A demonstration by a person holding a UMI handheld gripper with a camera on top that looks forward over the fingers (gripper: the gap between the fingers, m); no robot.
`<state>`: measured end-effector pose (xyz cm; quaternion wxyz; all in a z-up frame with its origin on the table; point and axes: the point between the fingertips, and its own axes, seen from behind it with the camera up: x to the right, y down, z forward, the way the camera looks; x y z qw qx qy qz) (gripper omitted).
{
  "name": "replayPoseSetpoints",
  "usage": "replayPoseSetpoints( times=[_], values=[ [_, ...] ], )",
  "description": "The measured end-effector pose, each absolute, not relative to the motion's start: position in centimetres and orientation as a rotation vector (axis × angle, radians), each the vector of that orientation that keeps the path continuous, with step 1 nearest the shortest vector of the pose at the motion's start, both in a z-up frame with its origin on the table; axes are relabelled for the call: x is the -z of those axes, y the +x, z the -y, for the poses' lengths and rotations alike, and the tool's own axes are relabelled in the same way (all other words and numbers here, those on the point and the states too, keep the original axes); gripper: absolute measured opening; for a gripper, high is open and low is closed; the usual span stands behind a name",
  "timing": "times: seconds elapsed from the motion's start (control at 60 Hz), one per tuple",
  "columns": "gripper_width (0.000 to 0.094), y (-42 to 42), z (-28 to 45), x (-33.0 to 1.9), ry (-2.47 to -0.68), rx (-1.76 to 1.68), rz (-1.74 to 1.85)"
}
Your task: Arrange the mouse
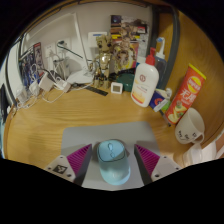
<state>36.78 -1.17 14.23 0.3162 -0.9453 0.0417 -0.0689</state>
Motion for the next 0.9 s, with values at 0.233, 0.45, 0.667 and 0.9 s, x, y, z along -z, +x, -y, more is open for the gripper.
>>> replayPoseSetpoints(
  times=[0.233,0.45,0.667,0.9],
  values=[
    [0.0855,32.6,1.1,-23.4,-2.412,0.189,-0.047],
    [0.0856,25.7,3.2,-33.0,-2.318,0.171,0.007],
    [0.0855,18.8,6.9,-38.5,-2.258,0.156,0.039],
    [0.0854,12.4,11.6,-39.8,-2.242,0.133,0.048]
  ],
)
